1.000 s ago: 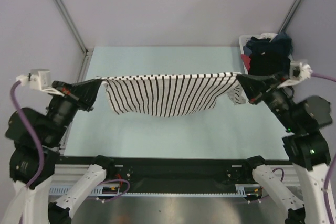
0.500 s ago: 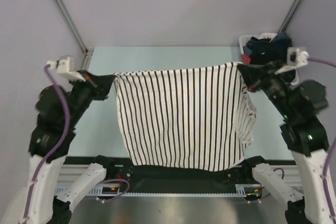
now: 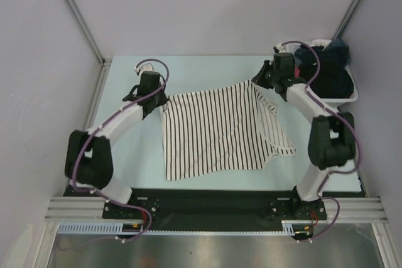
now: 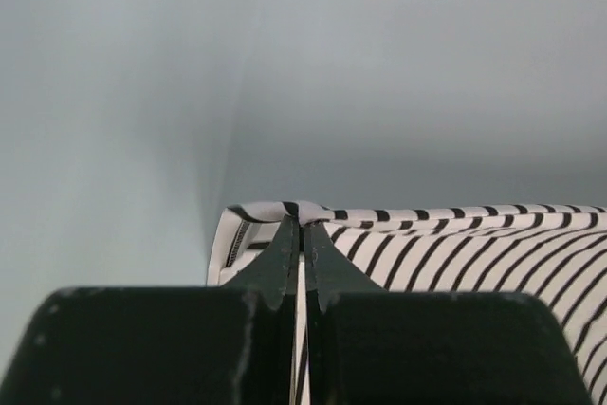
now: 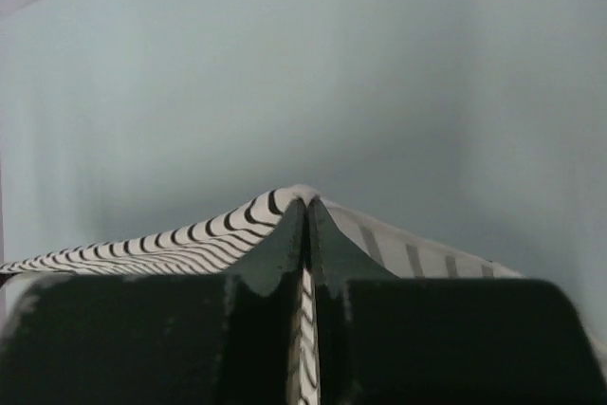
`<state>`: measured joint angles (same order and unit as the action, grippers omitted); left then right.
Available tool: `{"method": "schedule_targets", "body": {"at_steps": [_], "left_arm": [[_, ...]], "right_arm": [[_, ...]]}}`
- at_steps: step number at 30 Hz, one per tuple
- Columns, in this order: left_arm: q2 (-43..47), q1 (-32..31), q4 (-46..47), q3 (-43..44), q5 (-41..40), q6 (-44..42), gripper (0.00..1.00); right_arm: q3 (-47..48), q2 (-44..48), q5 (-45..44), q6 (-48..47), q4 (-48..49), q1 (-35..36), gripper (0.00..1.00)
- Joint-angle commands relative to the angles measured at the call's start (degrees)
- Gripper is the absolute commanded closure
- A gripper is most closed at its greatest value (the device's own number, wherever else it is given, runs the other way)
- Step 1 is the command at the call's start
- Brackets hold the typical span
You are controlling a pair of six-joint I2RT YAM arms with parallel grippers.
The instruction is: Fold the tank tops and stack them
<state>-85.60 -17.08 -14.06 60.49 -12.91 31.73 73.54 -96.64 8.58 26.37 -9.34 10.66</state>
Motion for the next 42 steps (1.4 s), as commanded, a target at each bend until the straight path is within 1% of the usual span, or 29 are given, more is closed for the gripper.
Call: {"method": "schedule_targets", "body": {"at_steps": [1, 2, 3, 4, 5, 6, 7, 8, 9, 10, 11, 12, 13, 14, 15, 16, 17, 18, 19, 21, 22, 24, 25, 27, 28, 30, 35, 38, 42], "left_arm": [[-11.6, 3.1, 7.4, 13.2, -0.5, 1.0, 1.0], [-14.7, 3.1, 7.7, 15.6, -1.4, 0.1, 1.0], [-17.2, 3.2, 8.0, 20.8, -2.3, -1.4, 0.97], [-22.2, 3.3, 5.9, 24.2, -2.7, -2.0, 0.8], [-24.4, 3.2, 3.4, 27.9, -3.4, -2.5, 0.56], [-26.2, 3.3, -2.5, 35.0, -4.3, -2.9, 0.31], [-27.3, 3.2, -4.5, 37.1, -6.1, -3.0, 0.21], [-27.1, 3.3, -5.4, 38.0, -6.4, -3.0, 0.15], [-25.7, 3.2, -5.4, 37.4, -6.4, -3.1, 0.05], [-24.2, 3.2, -4.3, 34.5, -6.2, -3.1, 0.02], [-20.2, 3.2, -3.8, 32.5, -5.7, -3.1, 0.01], [-18.3, 3.2, -3.5, 28.5, -5.1, -3.1, 0.01], [-16.4, 3.2, -3.9, 26.5, -4.7, -3.1, 0.01], [-12.2, 3.1, -4.1, 24.3, -2.8, -2.6, 0.01], [-10.1, 3.0, -4.0, 19.0, -1.7, -2.3, 0.01], [-7.5, 2.9, -3.3, 15.7, -0.1, -1.9, 0.01], [-5.2, 2.8, -2.6, 12.3, 2.4, -1.6, 0.01], [0.2, 2.5, -1.8, 8.8, 3.6, -0.8, 0.0], [3.0, 2.1, 0.6, 1.8, 4.2, -0.7, 0.0], [8.6, 2.0, 2.4, -4.5, 4.4, 0.3, 0.0], [13.1, 1.9, 2.6, -9.1, 4.5, 0.9, 0.0], [17.3, 2.1, 1.7, -14.0, 5.3, 2.5, 0.0], [20.3, 2.0, 0.6, -14.8, 6.7, 2.8, 0.0], [22.9, 1.8, -1.5, -16.3, 10.6, 2.8, 0.0], [24.4, 1.6, -2.4, -17.8, 14.3, 3.3, 0.0], [29.6, -0.1, -4.5, -20.6, 16.8, 5.4, 0.02], [35.9, -4.6, -9.0, -25.9, 13.9, 7.7, 0.04], [37.4, -4.9, -9.7, -28.7, 13.1, 8.2, 0.03], [37.2, -5.0, -9.4, -29.7, 13.1, 8.3, 0.0]], "right_arm": [[16.3, -15.5, 4.8, 3.2, 11.5, -2.5, 0.93], [27.2, -19.9, 5.5, 3.1, 6.9, -2.8, 0.83], [34.8, -25.1, 5.7, 2.6, 3.7, -2.9, 0.58], [41.9, -33.3, 5.0, 2.2, -0.5, -2.9, 0.49], [48.6, -37.3, 3.4, 2.1, -9.8, -3.1, 0.36], [59.9, -39.7, 2.2, 1.8, -13.5, -3.2, 0.32], [62.3, -41.1, 1.4, 1.3, -15.6, -3.3, 0.29], [62.8, -40.3, 1.2, 0.8, -17.0, -3.4, 0.28], [57.6, -38.5, 0.7, 0.6, -16.2, -3.4, 0.28], [52.1, -35.3, 0.4, 0.4, -14.3, -3.4, 0.28], [46.8, -29.0, 0.5, 0.4, -9.7, -3.4, 0.3], [35.5, -25.0, 0.5, 1.0, -7.5, -3.8, 0.32], [30.3, -21.5, 0.4, 1.6, -4.5, -4.0, 0.35], [25.4, -14.4, 0.4, 2.2, -3.3, -4.2, 0.4], [19.8, -11.1, 0.5, 3.4, -2.2, -4.5, 0.42], [11.1, -8.1, 0.6, 3.6, -0.8, -4.4, 0.43], [6.6, -4.6, 0.4, 3.8, -0.7, -4.5, 0.43], [2.8, 1.0, 0.0, 4.0, -0.7, -4.5, 0.43], [-4.3, 4.0, -0.5, 4.6, -1.0, -4.5, 0.43], [-10.1, 11.8, -1.2, 4.7, -1.7, -4.4, 0.44], [-15.2, 14.2, -2.8, 5.1, -3.5, -4.4, 0.44], [-19.5, 19.1, -5.1, 5.2, -5.4, -4.2, 0.44], [-21.4, 23.6, -6.1, 5.4, -7.6, -4.3, 0.44], [-26.0, 28.1, -7.8, 6.7, -10.2, -4.2, 0.45], [-27.2, 31.7, -7.8, 6.9, -12.8, -4.2, 0.44], [-30.5, 36.1, -8.5, 8.6, -17.1, -3.2, 0.46], [-37.5, 41.7, -9.6, 12.8, -20.3, -0.5, 0.51], [-41.3, 42.9, -6.5, 16.9, -18.6, 1.7, 0.51], [-42.3, 41.4, -10.0, 20.7, -17.0, 6.9, 0.5]]}}
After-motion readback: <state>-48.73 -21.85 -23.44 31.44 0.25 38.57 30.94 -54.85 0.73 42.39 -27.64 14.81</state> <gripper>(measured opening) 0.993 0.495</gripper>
